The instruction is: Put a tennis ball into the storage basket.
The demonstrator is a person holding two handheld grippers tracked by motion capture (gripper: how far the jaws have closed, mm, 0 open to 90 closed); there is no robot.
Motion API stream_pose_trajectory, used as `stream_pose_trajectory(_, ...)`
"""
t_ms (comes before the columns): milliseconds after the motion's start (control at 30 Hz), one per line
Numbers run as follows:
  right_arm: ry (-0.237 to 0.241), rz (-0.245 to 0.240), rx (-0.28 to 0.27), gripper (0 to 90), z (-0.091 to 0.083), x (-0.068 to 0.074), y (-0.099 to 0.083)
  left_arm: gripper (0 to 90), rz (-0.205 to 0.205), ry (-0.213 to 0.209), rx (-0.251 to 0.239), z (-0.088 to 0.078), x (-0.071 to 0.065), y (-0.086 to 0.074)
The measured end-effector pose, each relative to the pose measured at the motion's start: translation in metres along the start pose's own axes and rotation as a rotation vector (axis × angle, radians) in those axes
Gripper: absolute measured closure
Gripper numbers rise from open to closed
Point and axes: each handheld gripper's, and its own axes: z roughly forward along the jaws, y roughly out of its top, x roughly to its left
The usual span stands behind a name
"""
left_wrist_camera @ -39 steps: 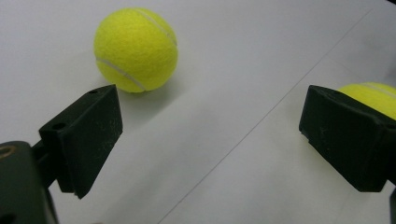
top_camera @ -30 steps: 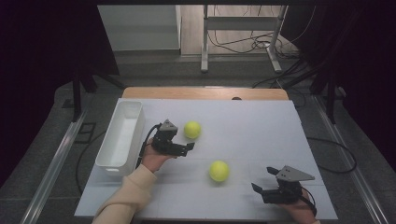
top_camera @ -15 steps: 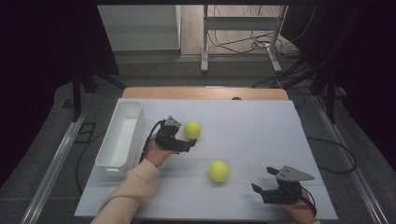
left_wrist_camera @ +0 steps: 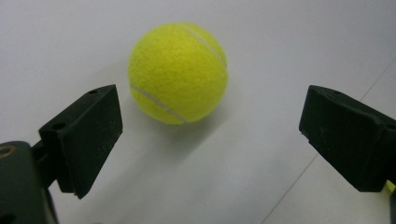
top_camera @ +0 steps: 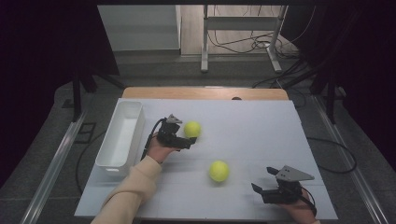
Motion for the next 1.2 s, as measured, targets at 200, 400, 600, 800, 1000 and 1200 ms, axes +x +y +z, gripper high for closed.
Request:
stream_pose_trajectory(200, -0.003, -0.001, 0.005, 12.9, 0.0, 0.0, 0.0, 6.9, -0.013, 0.012, 0.017, 0.008, 0.005, 0.003)
stream_pose_trajectory(400, -0.003, 0.0, 0.002, 12.9, 0.0, 0.0, 0.0, 6.9, -0.017, 0.012, 0.025, 0.015, 0.007, 0.007)
stream_pose_trajectory(600, -0.003, 0.0, 0.002, 12.9, 0.0, -0.001, 0.0, 6.9, -0.015, 0.017, 0.041, 0.024, 0.009, 0.011)
stream_pose_trajectory(800, -0.004, 0.0, 0.002, 12.9, 0.0, -0.001, 0.0, 6.9, -0.013, 0.023, 0.048, 0.032, 0.012, 0.015)
stream_pose_trajectory(1000, -0.003, 0.001, 0.003, 12.9, 0.0, -0.001, -0.001, 7.0, -0.028, 0.017, 0.053, 0.039, 0.014, 0.017)
stream_pose_trajectory(1200, -0.003, 0.002, 0.003, 12.9, 0.0, -0.001, -0.001, 7.9, -0.033, 0.029, 0.067, 0.043, 0.016, 0.02)
